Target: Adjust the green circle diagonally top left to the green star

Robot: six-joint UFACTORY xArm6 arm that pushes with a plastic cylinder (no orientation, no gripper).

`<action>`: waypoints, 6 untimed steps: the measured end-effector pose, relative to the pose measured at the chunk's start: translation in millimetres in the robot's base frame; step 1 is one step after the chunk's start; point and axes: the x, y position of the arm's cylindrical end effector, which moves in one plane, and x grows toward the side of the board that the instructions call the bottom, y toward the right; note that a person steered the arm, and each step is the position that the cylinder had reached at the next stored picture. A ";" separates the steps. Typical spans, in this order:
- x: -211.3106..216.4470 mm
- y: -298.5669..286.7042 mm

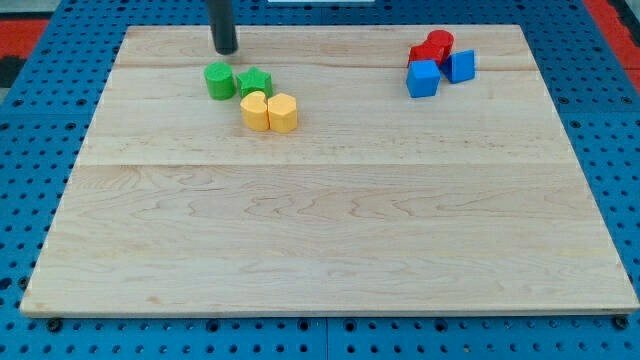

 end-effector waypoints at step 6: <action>33.0 -43.8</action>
